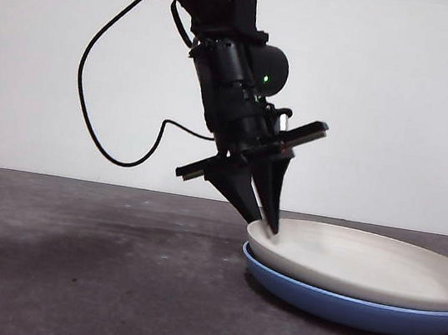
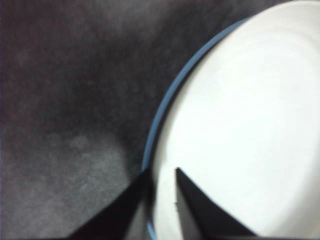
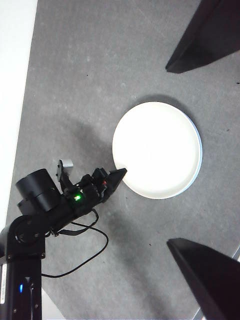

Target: Pick up the white plate, put it on the blue plate, put it on desk

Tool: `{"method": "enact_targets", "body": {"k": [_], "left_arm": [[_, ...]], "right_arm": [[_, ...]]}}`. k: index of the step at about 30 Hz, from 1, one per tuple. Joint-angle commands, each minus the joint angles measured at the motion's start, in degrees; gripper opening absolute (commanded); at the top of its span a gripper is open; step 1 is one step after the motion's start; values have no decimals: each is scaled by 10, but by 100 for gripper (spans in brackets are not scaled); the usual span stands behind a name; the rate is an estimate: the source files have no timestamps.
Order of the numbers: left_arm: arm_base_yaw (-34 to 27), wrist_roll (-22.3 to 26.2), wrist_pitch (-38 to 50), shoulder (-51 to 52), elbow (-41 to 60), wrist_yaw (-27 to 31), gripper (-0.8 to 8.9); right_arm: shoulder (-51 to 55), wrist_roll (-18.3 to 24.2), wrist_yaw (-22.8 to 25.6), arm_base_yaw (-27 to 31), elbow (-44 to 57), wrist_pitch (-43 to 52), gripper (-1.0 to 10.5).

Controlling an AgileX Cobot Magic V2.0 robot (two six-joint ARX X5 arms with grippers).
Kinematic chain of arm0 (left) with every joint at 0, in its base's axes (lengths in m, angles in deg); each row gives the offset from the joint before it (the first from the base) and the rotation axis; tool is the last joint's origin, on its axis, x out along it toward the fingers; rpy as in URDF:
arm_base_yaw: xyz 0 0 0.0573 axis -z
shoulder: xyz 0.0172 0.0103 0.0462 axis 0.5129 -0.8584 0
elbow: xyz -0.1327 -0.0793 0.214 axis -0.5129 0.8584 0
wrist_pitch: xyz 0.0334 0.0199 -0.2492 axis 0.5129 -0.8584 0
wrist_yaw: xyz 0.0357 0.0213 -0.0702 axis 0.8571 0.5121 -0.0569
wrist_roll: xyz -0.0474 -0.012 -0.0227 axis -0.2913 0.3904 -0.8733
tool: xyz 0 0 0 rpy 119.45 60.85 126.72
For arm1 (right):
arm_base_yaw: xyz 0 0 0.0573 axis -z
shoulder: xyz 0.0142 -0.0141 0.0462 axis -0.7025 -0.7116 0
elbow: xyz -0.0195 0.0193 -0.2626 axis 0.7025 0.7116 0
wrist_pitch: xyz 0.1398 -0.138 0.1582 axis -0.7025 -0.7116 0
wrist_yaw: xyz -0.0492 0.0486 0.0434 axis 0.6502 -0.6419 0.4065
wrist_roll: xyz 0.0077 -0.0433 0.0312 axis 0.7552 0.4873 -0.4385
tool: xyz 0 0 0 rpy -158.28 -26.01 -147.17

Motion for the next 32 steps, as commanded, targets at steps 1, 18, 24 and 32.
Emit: {"method": "enact_targets", "body": {"k": [1,18,24,32], "left_arm": [[5,14,-5,-16,-28,2,218],[7,47,-123,-16,-157,2,565],[8,74,-221,-3,-249,2,565],[15,90,-241,105,-251,2,565]], "right_arm": [[-1,3,0,-2,-13,3,593],[-1,2,0,-2,-13,4,593],[-1,-11,1,-2,-13,4,593],[-3,-28,2,-2,-13,4,593]]}}
